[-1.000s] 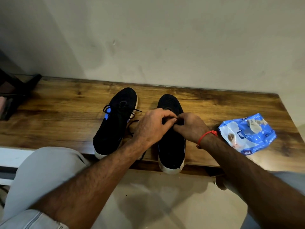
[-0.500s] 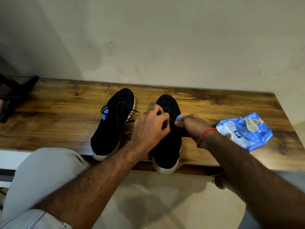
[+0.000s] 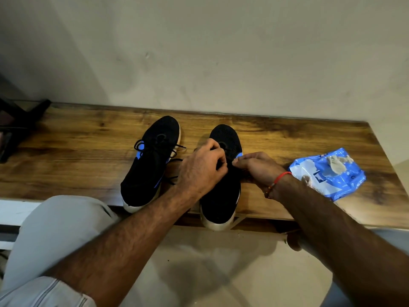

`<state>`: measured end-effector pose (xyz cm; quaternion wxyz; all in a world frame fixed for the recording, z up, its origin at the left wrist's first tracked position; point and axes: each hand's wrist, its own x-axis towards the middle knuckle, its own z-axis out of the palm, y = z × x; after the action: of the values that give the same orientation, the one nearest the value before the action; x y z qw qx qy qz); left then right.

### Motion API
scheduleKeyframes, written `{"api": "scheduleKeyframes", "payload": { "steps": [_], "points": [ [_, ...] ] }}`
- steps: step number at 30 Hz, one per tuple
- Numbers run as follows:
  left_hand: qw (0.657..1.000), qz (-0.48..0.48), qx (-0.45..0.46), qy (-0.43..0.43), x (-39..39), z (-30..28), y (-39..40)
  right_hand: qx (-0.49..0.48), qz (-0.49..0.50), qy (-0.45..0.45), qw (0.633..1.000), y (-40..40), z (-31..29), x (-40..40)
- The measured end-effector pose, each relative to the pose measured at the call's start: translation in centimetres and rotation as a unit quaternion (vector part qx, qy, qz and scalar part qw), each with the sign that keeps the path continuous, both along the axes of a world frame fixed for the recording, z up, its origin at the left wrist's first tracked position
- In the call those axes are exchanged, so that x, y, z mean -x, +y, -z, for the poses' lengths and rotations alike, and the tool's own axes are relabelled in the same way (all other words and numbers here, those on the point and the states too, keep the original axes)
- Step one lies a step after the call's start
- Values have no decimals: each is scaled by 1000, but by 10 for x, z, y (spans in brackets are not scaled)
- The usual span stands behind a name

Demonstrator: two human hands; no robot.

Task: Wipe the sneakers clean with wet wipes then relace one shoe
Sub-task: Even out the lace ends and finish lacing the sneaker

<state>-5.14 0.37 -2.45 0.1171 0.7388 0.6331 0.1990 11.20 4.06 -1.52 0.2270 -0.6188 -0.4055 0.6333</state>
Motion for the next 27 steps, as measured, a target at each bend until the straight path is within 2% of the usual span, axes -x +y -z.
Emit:
{"api": "scheduleKeyframes", "payload": {
  "steps": [7,18,24,27],
  "points": [
    [999,12,-12,34,-2,-3,-2,-5,15,-3,1000,-3,-2,2],
    [996,-59,-14,64,-8,-2,2,-55,-6,-34,998,-4,-8,8],
    [1000,-3,10,20,-2,1,5,-48,-10,-12,999,-5,-10,3],
    [1000,3,13,27,-1,1,3,-54,-9,-16,998,-6,-8,4]
  ]
}}
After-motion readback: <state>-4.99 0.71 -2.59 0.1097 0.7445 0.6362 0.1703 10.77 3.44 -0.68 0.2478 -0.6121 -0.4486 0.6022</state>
